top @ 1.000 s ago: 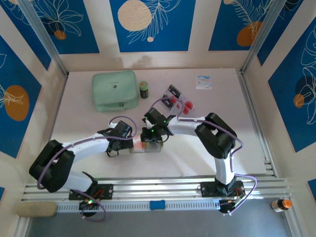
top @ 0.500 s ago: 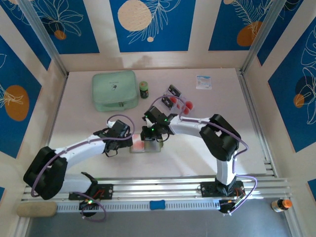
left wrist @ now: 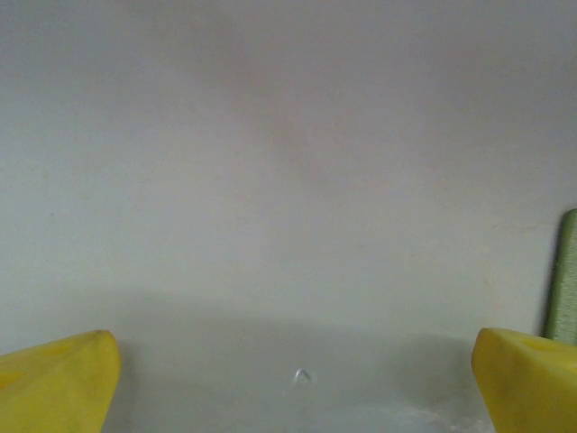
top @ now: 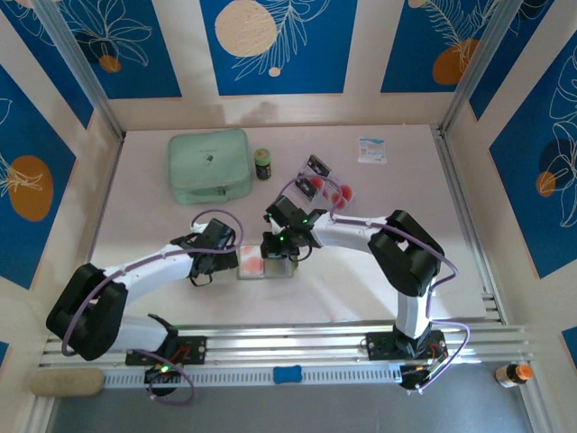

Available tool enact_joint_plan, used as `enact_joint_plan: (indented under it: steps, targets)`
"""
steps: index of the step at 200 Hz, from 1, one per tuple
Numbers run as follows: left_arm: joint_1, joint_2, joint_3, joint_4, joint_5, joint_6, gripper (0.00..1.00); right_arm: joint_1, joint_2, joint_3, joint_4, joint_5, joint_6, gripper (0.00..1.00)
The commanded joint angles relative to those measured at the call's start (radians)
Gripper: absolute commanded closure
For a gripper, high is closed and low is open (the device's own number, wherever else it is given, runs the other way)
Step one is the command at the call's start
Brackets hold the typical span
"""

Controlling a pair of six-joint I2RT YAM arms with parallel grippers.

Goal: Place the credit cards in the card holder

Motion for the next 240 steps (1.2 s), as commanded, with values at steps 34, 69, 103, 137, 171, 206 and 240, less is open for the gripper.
enact_joint_plan:
  steps: [34,69,103,137,171,206,240]
  targets:
    - [0.011,0.052,0.0,0.013,0.028,0.011,0.0,0.014,0.053,0.038,-0.01,-0.008,0.004,1.0]
    - [0.011,0.077,0.0,0.031,0.04,0.014,0.0,0.023,0.087,0.067,-0.016,-0.023,0.002,1.0]
    - [0.011,0.088,-0.004,0.042,0.049,0.016,0.0,0.036,0.107,0.088,-0.021,-0.031,0.006,1.0]
    - [0.011,0.087,-0.008,0.049,0.055,0.016,0.0,0.048,0.122,0.108,-0.026,-0.037,0.009,1.0]
    - [0.01,0.08,-0.008,0.049,0.057,0.013,0.0,0.05,0.112,0.117,-0.034,-0.048,0.006,1.0]
    - [0.011,0.046,0.002,0.03,0.058,0.01,0.0,0.035,0.027,0.093,-0.065,-0.022,-0.014,1.0]
    - [0.011,-0.013,0.024,-0.007,0.047,0.01,0.0,0.003,-0.095,0.022,-0.103,0.032,-0.033,0.87]
